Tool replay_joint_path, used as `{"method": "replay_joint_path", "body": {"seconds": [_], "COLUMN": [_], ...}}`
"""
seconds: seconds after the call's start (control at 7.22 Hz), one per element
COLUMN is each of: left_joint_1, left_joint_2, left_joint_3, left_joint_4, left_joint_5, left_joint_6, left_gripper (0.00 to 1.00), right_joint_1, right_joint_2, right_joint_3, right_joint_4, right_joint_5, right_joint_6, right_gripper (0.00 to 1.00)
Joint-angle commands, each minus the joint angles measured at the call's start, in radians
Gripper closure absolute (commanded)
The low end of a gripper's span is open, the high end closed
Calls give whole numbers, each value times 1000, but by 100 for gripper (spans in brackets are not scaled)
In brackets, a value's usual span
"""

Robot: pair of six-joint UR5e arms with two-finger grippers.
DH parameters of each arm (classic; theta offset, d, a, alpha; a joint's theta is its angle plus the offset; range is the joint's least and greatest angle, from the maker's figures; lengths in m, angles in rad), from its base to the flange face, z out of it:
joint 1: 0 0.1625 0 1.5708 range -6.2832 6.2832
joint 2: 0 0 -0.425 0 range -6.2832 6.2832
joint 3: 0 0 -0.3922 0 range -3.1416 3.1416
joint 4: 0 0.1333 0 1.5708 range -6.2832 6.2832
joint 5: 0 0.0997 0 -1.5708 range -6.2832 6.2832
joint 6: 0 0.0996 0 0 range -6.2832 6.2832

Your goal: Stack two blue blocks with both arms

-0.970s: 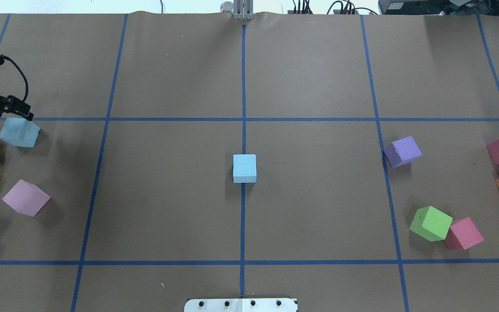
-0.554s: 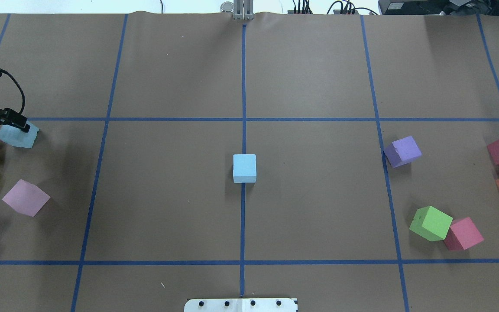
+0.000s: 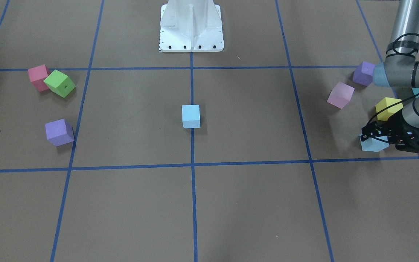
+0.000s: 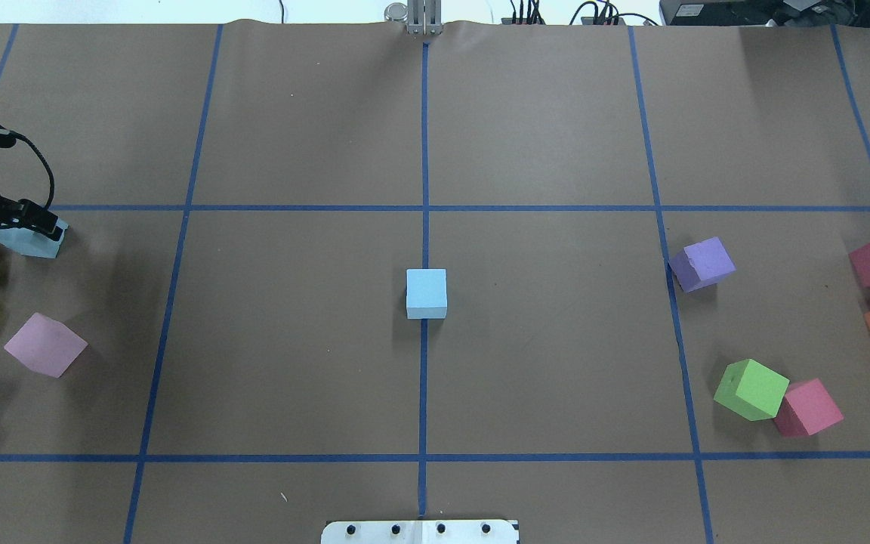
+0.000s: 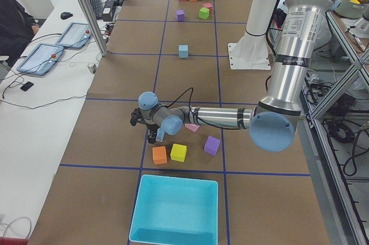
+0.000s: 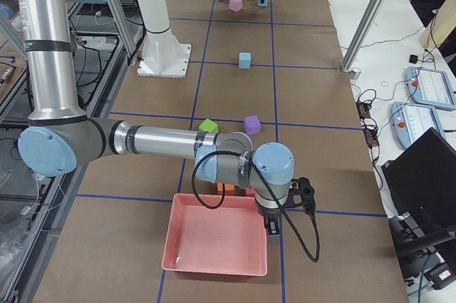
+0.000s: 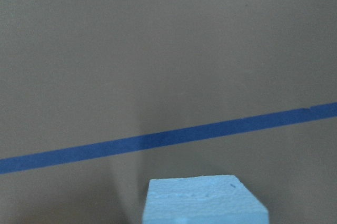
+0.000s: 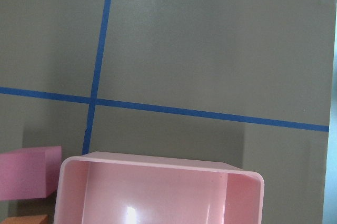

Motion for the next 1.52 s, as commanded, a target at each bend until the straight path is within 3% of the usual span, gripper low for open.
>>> {"method": "replay_joint_path", "body": {"seconds": [0.0,0.83,1.11,1.39], "left_joint_1": [23,23,23,15], "left_joint_2": [-4,-16,-34,-77], "left_joint_3": [1,1,2,-8], "left_joint_4": [-9,-5,6,47], "left_joint_5": [15,12,5,-73], "left_joint_6": [-16,-7,-7,-8], "left_gripper": [12,31,32,32], "right_joint_1": [-1,-1,-1,-1], "right_joint_2": [5,6,6,6], "right_joint_3": [-1,-9,-8,-6], "right_joint_4": [-1,-1,-1,0], "right_joint_5": [-1,-1,-1,0], "right_joint_6": [-1,-1,-1,0], "right_gripper": [0,0,0,0]}}
